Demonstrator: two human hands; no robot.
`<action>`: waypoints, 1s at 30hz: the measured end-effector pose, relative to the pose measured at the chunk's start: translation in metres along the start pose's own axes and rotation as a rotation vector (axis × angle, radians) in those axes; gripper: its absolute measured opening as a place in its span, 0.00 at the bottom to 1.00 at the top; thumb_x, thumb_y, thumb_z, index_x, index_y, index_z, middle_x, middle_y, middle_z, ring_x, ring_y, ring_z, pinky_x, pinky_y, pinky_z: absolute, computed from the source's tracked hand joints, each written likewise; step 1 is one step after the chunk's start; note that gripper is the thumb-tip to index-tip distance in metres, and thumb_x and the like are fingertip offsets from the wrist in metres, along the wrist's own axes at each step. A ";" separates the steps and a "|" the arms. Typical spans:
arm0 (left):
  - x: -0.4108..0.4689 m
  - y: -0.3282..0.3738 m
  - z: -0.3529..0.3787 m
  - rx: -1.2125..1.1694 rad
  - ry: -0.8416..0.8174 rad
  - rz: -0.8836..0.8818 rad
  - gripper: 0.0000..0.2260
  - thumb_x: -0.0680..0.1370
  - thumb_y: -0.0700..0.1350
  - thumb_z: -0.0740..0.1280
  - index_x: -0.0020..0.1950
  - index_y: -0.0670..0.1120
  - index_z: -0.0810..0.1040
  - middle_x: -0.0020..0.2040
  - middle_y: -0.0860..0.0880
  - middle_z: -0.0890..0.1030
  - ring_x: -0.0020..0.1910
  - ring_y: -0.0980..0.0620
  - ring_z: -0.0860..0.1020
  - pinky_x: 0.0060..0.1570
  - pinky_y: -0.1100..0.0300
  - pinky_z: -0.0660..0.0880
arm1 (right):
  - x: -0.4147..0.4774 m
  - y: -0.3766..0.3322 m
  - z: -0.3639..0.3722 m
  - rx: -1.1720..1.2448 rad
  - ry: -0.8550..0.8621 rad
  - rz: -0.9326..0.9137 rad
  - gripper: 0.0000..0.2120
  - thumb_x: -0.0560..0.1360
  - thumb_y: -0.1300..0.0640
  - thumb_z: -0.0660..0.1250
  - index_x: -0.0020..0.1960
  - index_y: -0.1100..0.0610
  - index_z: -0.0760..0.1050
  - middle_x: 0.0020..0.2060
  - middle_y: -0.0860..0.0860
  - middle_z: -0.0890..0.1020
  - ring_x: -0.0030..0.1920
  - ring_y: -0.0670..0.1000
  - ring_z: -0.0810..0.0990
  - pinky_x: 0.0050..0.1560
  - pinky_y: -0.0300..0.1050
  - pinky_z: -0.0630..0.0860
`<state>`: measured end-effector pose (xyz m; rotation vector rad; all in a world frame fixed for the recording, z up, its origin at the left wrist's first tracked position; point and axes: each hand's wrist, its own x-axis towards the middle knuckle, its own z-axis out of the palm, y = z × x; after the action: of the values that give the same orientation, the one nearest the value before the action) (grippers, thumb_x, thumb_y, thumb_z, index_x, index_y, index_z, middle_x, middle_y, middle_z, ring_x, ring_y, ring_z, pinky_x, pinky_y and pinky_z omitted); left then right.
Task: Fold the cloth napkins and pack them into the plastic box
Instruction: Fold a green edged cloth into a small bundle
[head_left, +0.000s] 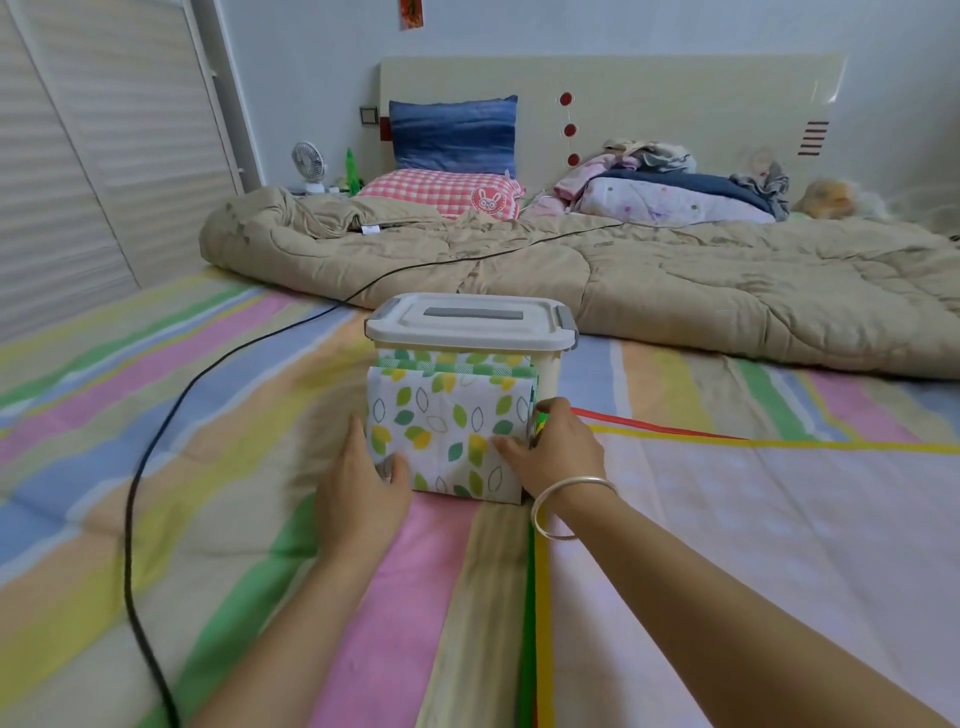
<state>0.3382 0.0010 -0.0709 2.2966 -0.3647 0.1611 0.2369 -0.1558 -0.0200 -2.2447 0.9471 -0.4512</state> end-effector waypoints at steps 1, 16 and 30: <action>-0.004 0.002 -0.002 0.000 -0.007 -0.011 0.33 0.78 0.49 0.66 0.80 0.46 0.57 0.72 0.45 0.74 0.64 0.40 0.76 0.56 0.49 0.74 | -0.003 -0.001 -0.002 0.019 -0.011 -0.008 0.32 0.71 0.41 0.72 0.67 0.56 0.65 0.61 0.53 0.76 0.59 0.57 0.77 0.56 0.50 0.74; -0.223 0.103 -0.043 -0.099 -0.404 0.627 0.08 0.75 0.49 0.64 0.53 0.55 0.77 0.50 0.60 0.77 0.49 0.59 0.77 0.50 0.61 0.73 | -0.175 0.117 -0.124 -0.067 -0.063 -0.246 0.07 0.73 0.56 0.71 0.43 0.45 0.77 0.40 0.42 0.80 0.40 0.43 0.79 0.46 0.45 0.78; -0.316 0.134 -0.003 0.370 -0.948 0.853 0.40 0.73 0.69 0.61 0.81 0.53 0.55 0.82 0.52 0.49 0.80 0.53 0.47 0.78 0.59 0.45 | -0.323 0.265 -0.248 -0.201 -0.371 -0.383 0.36 0.63 0.24 0.66 0.65 0.39 0.69 0.69 0.34 0.66 0.72 0.33 0.58 0.70 0.26 0.54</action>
<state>-0.0037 -0.0172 -0.0474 2.2670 -1.9118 -0.5053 -0.2487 -0.1665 -0.0395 -2.5819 0.3855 -0.0923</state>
